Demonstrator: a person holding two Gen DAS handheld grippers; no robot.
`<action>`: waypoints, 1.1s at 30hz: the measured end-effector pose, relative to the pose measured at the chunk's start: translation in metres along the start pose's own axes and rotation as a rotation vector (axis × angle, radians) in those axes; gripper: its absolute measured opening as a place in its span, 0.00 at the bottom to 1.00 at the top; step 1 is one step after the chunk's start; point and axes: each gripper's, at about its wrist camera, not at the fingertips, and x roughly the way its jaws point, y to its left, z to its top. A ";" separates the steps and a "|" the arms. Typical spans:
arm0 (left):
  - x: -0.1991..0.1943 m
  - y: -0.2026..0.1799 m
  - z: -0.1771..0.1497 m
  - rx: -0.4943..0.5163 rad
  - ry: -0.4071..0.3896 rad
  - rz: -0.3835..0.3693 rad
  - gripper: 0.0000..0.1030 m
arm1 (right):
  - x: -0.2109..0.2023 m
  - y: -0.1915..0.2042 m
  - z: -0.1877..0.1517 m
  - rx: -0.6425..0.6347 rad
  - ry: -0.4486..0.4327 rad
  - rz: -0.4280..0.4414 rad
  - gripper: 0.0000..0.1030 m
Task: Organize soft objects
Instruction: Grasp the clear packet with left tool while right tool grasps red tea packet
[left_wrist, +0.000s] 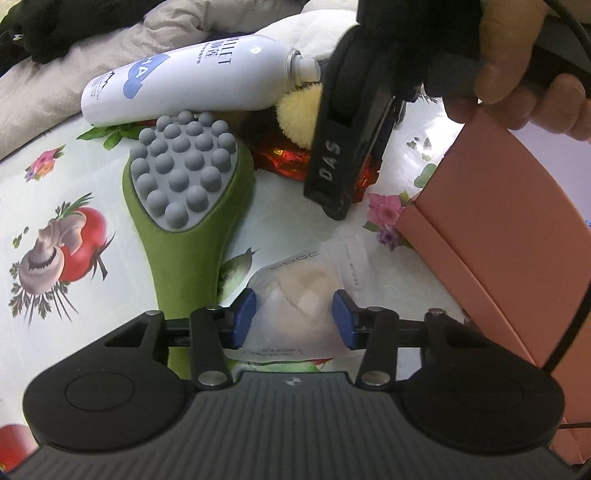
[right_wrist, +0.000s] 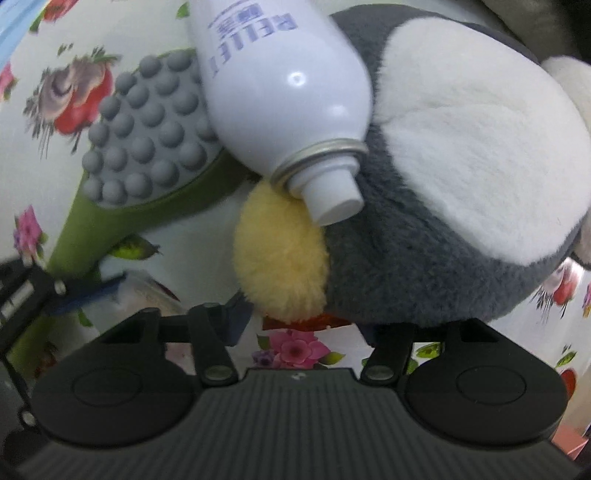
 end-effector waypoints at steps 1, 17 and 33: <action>-0.001 0.000 -0.001 -0.009 -0.001 0.000 0.43 | -0.001 -0.003 0.001 0.015 -0.006 0.010 0.54; -0.024 0.023 -0.016 -0.273 0.019 -0.012 0.24 | -0.046 0.001 -0.028 0.090 -0.101 0.147 0.52; -0.080 0.040 -0.038 -0.459 -0.011 0.034 0.23 | -0.080 0.044 -0.086 0.118 -0.302 0.138 0.52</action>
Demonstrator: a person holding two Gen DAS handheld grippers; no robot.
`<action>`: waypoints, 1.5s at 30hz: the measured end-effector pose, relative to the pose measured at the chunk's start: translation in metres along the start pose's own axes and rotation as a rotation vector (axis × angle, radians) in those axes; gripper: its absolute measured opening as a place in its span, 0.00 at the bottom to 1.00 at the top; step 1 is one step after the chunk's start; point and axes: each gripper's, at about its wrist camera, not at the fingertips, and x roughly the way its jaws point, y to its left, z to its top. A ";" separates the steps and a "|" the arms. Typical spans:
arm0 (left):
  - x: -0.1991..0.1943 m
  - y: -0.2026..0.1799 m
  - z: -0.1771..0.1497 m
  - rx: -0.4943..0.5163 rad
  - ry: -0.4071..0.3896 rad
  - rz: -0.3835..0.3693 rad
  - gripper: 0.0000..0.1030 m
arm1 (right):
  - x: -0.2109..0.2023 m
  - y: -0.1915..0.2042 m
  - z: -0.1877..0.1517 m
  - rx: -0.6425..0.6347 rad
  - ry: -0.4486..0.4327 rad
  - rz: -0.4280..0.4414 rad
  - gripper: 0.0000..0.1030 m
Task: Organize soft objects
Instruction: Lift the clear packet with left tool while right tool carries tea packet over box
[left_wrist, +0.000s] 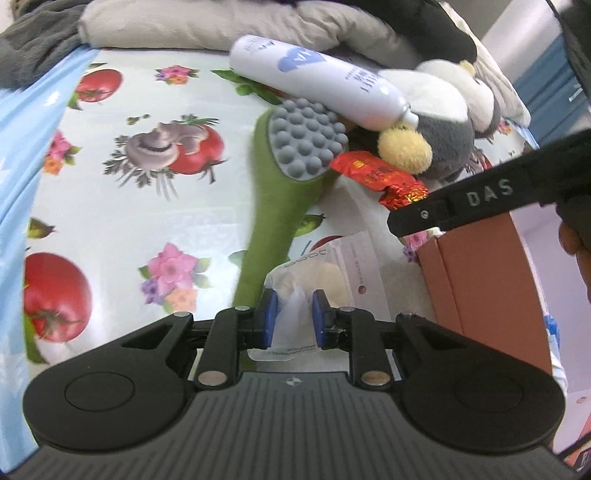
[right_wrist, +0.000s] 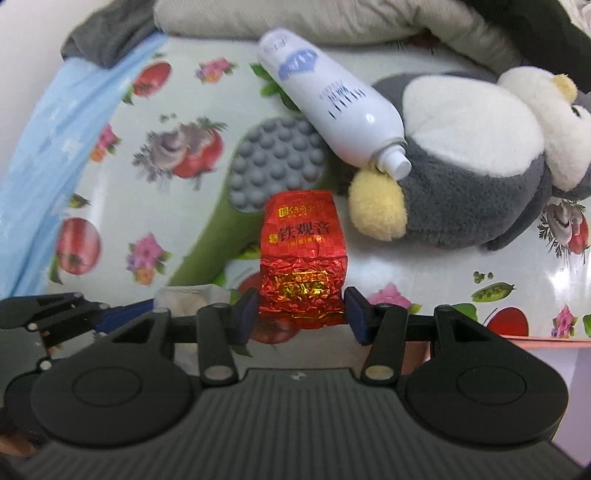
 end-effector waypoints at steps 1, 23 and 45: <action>-0.004 0.002 -0.001 -0.012 -0.006 0.002 0.23 | -0.005 0.003 -0.003 -0.002 -0.019 -0.003 0.52; -0.132 0.002 -0.010 -0.122 -0.091 0.025 0.23 | -0.116 0.062 -0.087 0.096 -0.189 0.023 0.52; -0.196 -0.108 0.029 0.057 -0.101 -0.074 0.23 | -0.214 -0.011 -0.143 0.365 -0.347 -0.113 0.52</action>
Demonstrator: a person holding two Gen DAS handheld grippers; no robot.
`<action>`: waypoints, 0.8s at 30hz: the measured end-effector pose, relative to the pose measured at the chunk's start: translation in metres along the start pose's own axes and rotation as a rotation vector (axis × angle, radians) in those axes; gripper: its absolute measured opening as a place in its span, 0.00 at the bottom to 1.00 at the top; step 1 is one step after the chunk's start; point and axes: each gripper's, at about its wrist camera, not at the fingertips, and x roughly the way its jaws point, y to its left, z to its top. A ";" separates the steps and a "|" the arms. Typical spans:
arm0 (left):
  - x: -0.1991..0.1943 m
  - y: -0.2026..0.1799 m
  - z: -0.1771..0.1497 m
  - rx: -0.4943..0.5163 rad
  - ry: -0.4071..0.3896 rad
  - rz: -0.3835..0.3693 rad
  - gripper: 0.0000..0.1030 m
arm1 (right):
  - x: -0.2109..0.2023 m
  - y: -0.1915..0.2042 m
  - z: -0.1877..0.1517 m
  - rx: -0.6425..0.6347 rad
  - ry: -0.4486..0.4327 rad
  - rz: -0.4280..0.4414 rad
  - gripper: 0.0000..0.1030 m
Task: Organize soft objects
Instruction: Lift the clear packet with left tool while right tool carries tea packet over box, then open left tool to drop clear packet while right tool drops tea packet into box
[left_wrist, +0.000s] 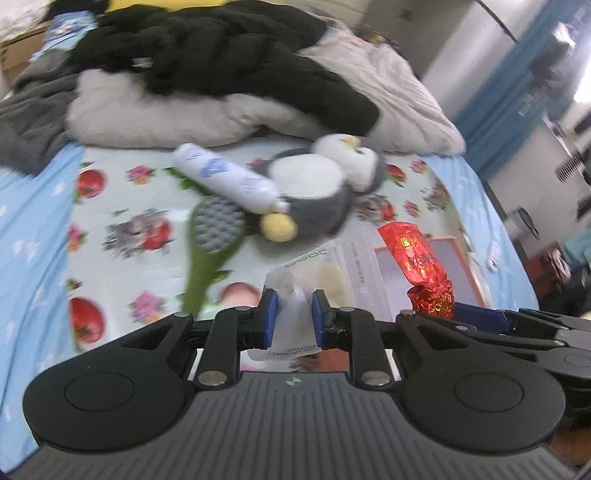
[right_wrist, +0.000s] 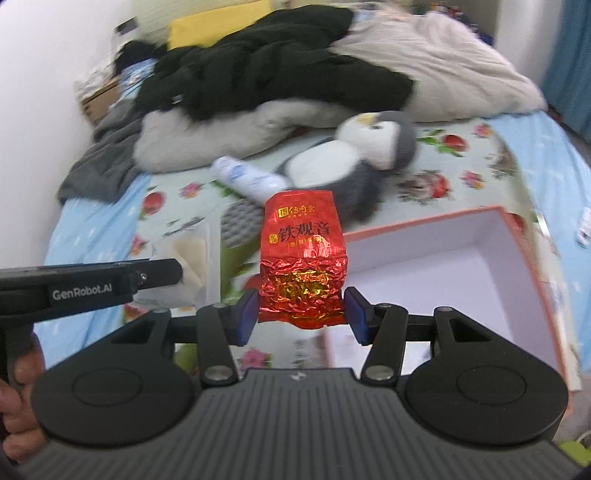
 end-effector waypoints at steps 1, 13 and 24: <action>0.005 -0.010 0.002 0.017 0.005 -0.013 0.23 | -0.001 -0.010 -0.001 0.015 -0.003 -0.019 0.52; 0.094 -0.124 0.018 0.234 0.086 -0.127 0.23 | 0.016 -0.114 -0.010 0.190 -0.006 -0.151 0.52; 0.197 -0.170 0.004 0.300 0.184 -0.130 0.24 | 0.094 -0.176 -0.017 0.228 0.063 -0.146 0.52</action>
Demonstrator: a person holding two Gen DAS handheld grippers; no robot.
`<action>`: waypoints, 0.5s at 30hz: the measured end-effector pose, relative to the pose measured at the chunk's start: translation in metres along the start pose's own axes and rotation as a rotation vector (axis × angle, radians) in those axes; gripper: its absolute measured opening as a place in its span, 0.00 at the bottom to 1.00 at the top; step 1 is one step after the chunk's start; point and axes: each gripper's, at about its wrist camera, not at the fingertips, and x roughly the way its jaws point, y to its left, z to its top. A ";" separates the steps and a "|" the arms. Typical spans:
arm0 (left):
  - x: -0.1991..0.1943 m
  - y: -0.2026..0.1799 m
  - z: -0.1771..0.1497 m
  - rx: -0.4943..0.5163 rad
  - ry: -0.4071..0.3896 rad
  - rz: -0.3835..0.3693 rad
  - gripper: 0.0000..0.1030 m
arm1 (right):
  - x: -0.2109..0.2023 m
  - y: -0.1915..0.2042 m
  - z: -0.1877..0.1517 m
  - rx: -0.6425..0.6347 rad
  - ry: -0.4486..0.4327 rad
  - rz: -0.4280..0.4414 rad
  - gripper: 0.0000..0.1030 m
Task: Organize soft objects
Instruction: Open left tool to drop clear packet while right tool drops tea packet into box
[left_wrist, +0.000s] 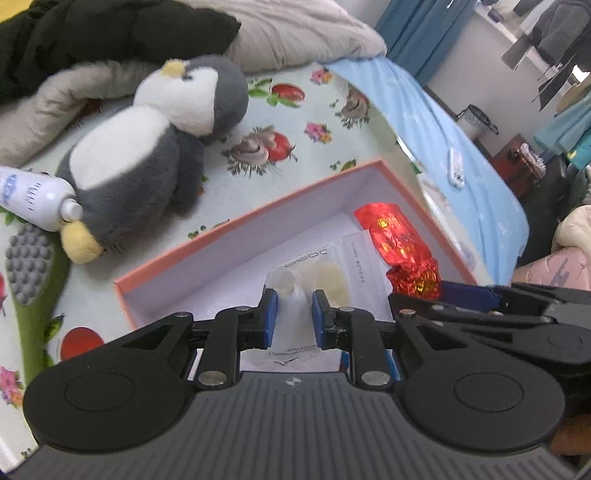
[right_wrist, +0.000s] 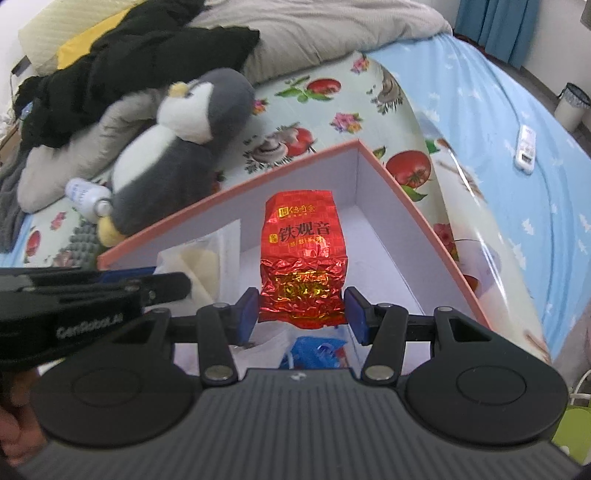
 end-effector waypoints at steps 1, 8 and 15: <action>0.008 0.000 0.000 0.000 0.005 0.006 0.24 | 0.008 -0.003 0.001 0.001 0.004 0.003 0.52; 0.053 0.005 0.001 -0.010 0.048 0.021 0.24 | 0.047 -0.012 0.003 -0.017 0.025 0.007 0.53; 0.071 0.005 -0.004 -0.010 0.053 0.038 0.45 | 0.065 -0.023 -0.004 0.006 0.037 0.007 0.60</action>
